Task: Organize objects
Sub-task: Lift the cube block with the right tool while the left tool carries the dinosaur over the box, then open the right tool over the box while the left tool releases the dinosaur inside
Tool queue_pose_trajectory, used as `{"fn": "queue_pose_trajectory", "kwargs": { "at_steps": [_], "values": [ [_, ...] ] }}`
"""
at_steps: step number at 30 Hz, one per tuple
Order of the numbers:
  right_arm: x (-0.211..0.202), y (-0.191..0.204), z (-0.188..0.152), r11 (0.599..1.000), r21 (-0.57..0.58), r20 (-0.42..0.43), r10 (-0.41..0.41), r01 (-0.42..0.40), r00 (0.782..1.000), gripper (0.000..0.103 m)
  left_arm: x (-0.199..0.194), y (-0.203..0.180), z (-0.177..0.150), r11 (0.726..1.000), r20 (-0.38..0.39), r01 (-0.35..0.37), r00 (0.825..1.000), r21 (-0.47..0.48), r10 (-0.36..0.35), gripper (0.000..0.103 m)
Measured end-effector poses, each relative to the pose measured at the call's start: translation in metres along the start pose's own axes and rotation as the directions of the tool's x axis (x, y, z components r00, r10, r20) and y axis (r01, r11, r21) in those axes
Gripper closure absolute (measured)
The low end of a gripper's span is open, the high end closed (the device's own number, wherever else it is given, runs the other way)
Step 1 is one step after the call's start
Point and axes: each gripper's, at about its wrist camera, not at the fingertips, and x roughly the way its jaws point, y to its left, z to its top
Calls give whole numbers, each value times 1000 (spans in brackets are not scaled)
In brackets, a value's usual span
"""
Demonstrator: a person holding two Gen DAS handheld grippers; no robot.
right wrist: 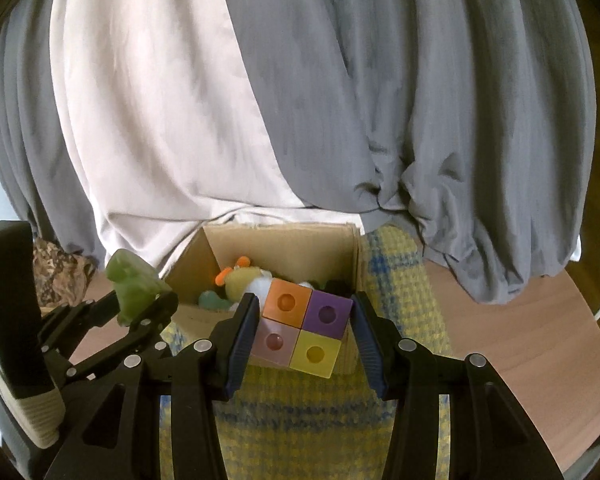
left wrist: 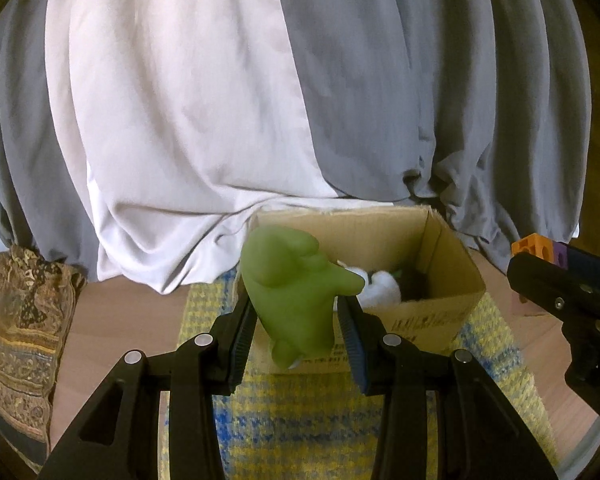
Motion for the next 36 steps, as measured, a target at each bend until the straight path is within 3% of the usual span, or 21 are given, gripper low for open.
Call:
{"fn": "queue_pose_trajectory", "kwargs": {
  "at_steps": [8,22,36],
  "values": [
    [3,-2,25,1000,-7,18,1,0,1000,55,3,-2,24,1000,21,21,1000,0,-21,62],
    [45,-9,57,1000,18,-24,1,-1,1000,55,47,0,56,999,-24,43,999,-5,-43,62],
    [92,-11,58,1000,7,-95,-17,18,995,51,87,2,46,999,-96,42,994,-29,-44,60]
  ]
}}
